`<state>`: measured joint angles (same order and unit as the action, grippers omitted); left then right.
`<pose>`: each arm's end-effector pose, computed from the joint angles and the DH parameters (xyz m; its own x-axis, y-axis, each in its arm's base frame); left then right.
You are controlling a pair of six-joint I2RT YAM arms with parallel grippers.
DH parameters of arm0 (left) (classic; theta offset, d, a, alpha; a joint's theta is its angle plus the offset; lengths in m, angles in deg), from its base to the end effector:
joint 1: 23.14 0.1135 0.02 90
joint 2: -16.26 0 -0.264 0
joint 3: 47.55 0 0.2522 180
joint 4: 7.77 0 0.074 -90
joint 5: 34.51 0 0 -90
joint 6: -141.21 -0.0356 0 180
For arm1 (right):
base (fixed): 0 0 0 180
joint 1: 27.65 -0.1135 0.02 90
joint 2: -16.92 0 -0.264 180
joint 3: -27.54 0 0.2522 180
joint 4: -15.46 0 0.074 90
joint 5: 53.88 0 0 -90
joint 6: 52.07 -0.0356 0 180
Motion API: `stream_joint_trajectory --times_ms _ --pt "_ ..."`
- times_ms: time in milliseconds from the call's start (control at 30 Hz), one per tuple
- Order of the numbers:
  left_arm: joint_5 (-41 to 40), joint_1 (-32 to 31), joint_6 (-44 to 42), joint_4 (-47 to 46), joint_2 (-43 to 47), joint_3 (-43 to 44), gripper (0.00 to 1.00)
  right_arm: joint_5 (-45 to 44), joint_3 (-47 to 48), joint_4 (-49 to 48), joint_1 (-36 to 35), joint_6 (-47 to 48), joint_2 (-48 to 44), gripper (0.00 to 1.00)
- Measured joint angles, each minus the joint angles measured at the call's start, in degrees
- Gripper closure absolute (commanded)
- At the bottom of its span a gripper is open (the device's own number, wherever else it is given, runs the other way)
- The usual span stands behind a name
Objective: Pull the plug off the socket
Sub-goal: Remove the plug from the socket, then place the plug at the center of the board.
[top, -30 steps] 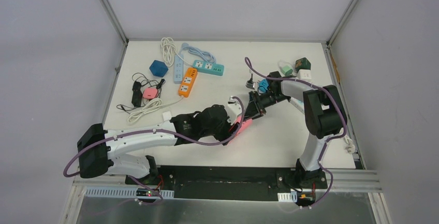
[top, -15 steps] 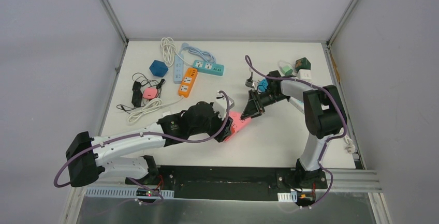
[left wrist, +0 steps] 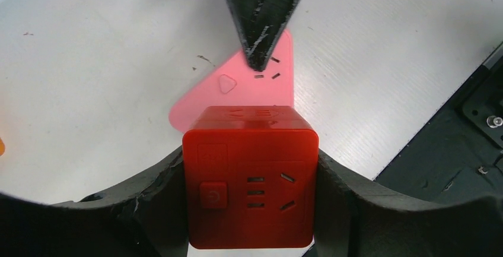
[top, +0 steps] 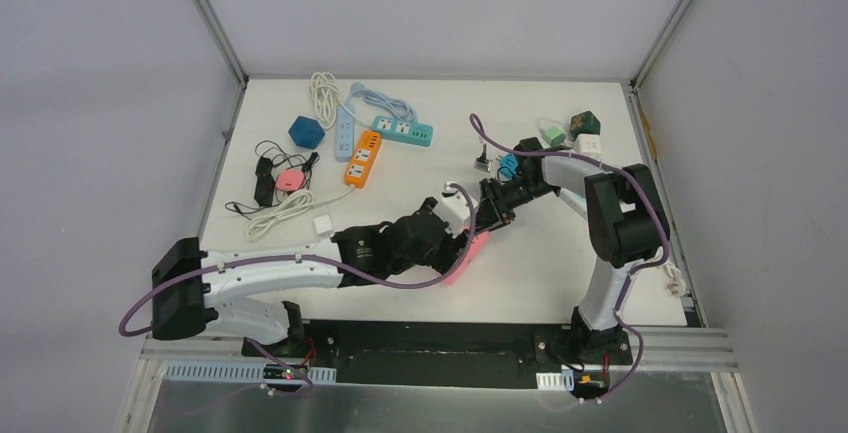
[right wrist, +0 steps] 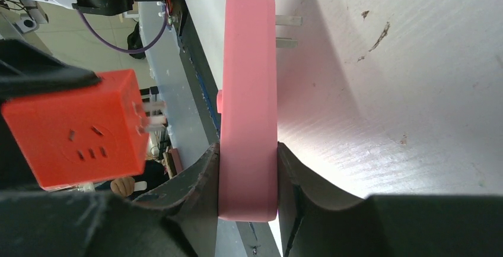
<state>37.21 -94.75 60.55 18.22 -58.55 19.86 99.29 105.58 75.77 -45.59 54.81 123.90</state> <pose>0.1024 -0.2726 0.2765 -0.3041 0.4264 -0.8519 0.7794 0.6256 0.0348 0.2937 0.1285 0.1539 -0.8667 -0.4184 -0.2716 -0.4199 0.3180 0.8500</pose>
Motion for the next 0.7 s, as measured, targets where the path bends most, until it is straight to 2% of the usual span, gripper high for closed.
stream_joint_trajectory --times_ms 233,367,533,700 --pt "7.5 7.6 3.5 -4.1 11.9 -6.3 1.00 0.7 0.0 1.4 1.2 2.2 0.0 1.00" --pt "10.6 9.9 5.8 -6.8 15.0 -9.1 1.00 1.8 0.0 2.0 4.1 3.0 0.0 1.00" --pt "12.7 9.8 8.3 -9.1 15.2 -14.9 1.00 2.4 -0.6 -0.3 10.6 1.3 -0.7 1.00" --pt "12.7 9.8 10.4 -9.4 16.0 -19.2 1.00 2.0 -4.6 -8.5 20.3 -5.7 -2.4 0.97"
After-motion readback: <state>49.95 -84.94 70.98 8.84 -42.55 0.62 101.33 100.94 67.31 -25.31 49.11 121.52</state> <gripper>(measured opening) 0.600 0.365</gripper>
